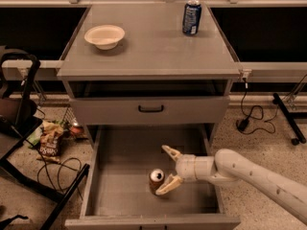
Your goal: Pick orange can from middle drawer and place on counter
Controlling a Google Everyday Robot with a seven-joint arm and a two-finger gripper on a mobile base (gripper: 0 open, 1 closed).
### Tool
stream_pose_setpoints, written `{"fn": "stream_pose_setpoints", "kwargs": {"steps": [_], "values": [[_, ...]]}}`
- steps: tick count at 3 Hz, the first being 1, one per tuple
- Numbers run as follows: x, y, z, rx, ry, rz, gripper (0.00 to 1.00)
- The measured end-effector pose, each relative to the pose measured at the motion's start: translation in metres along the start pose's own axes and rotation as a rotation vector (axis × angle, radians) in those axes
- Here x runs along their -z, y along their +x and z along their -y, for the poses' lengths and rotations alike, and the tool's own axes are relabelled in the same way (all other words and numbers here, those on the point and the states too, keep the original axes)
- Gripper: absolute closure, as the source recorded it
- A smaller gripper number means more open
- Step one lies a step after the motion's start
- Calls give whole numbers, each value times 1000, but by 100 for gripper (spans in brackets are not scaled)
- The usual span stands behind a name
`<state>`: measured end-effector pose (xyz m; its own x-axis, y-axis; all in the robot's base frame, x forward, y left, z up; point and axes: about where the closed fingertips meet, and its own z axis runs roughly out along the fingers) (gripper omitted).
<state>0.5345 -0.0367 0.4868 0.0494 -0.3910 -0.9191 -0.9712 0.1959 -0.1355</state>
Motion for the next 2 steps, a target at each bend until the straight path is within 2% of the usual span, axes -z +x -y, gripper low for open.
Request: {"fn": "stream_pose_setpoints", "kwargs": {"steps": [2], "values": [[-42,21,-19,-39,-95,-45,0]]}}
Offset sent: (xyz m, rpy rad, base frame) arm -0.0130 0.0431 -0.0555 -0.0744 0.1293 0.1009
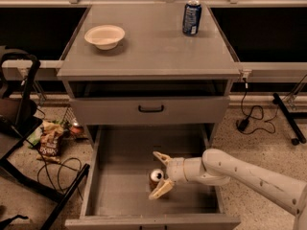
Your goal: Pick orange can from middle drawer and place on counter
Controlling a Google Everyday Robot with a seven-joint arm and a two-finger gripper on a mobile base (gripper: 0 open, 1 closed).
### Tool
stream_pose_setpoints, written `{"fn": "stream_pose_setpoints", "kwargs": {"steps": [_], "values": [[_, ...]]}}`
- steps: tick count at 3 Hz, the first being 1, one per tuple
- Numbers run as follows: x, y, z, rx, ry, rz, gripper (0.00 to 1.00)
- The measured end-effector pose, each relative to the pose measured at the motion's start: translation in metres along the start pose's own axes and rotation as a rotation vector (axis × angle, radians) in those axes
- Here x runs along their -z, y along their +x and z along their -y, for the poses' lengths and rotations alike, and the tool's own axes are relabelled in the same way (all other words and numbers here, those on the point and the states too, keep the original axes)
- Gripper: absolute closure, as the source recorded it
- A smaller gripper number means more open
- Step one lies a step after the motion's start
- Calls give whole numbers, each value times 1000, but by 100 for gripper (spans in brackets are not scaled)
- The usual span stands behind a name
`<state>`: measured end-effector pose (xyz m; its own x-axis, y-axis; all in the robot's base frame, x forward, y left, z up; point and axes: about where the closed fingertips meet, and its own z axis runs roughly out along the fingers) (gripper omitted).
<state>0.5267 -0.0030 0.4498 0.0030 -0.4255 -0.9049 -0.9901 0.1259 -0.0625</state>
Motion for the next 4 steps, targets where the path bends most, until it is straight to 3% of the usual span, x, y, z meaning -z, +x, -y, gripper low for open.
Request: {"fn": "stream_pose_setpoints", "kwargs": {"steps": [1,2,3,4], "values": [[-2,18,-4,-34,-25,-24,18],[-11,33,-10,-63,-52,-29,42],[-11,33,-10,-63,-53,-29,65],[-6,19,-14,-74,-52,-17,95]]}}
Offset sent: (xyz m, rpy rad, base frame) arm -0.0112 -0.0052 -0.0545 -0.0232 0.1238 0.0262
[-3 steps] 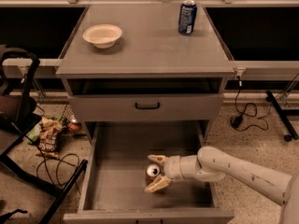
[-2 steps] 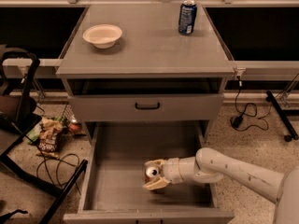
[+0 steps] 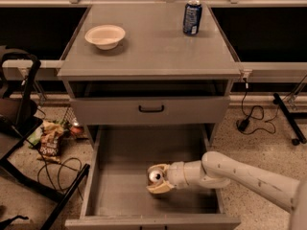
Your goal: Pick orange can from middle drawer and place on counter
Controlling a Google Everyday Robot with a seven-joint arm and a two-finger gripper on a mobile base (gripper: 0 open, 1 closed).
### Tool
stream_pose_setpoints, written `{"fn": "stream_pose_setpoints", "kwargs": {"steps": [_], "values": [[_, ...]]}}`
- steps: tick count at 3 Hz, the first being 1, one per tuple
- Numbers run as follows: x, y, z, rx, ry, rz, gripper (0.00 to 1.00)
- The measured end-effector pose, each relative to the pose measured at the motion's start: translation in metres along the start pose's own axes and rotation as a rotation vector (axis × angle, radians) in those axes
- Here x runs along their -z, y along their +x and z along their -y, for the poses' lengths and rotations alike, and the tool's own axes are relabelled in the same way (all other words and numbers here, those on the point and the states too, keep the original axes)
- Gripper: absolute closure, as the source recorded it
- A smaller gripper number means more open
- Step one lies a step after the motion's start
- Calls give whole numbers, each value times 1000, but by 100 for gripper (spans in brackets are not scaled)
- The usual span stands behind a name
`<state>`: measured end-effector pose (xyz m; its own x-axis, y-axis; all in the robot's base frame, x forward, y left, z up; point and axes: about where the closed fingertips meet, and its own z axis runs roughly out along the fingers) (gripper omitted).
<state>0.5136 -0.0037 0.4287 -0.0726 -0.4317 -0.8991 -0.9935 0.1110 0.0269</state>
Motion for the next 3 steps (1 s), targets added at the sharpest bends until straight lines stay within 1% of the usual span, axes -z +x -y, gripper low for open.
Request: {"fn": "stream_pose_setpoints", "kwargs": {"steps": [1,2,3], "values": [[54,-56,-19,-6,19,-2,100],[135,-137,-31,-24,23,16,100],[206,-236,-21,-26,27,2,100]]}}
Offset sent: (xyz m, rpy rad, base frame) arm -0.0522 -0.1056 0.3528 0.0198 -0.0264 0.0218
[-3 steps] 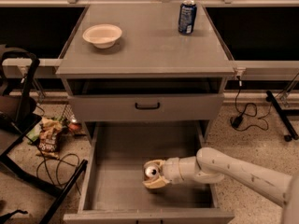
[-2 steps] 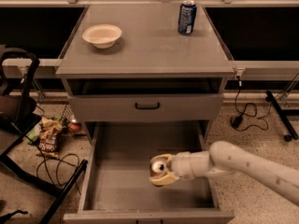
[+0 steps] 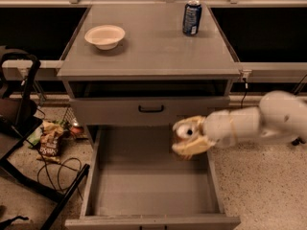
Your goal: Pick orange can from middle drawer and place on counter
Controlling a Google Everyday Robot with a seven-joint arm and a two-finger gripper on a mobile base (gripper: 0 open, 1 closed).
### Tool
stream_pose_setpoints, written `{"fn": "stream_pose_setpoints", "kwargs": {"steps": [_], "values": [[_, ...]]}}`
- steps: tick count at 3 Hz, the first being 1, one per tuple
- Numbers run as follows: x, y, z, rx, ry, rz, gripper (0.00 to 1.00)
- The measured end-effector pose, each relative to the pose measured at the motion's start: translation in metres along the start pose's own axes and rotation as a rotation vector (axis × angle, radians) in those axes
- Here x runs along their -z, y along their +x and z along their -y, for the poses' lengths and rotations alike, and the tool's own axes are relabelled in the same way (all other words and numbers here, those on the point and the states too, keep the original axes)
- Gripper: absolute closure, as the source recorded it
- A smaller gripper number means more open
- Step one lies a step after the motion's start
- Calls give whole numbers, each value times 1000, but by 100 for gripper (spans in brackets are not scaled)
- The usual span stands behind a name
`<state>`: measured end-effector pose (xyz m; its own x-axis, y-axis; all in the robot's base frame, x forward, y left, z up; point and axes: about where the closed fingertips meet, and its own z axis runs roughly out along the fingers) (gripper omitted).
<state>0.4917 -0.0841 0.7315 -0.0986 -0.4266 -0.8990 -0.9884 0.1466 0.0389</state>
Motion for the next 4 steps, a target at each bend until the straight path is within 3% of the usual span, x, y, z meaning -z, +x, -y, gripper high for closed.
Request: {"fn": "stream_pose_setpoints", "kwargs": {"steps": [1,2,3,4], "values": [[50,-88,24,-23,16,-7,100],[79,-149,62,-75,75,-3,100],[92,-197,103,-149,164,15,100],[102,-217,155,-234,300,107,100]]}}
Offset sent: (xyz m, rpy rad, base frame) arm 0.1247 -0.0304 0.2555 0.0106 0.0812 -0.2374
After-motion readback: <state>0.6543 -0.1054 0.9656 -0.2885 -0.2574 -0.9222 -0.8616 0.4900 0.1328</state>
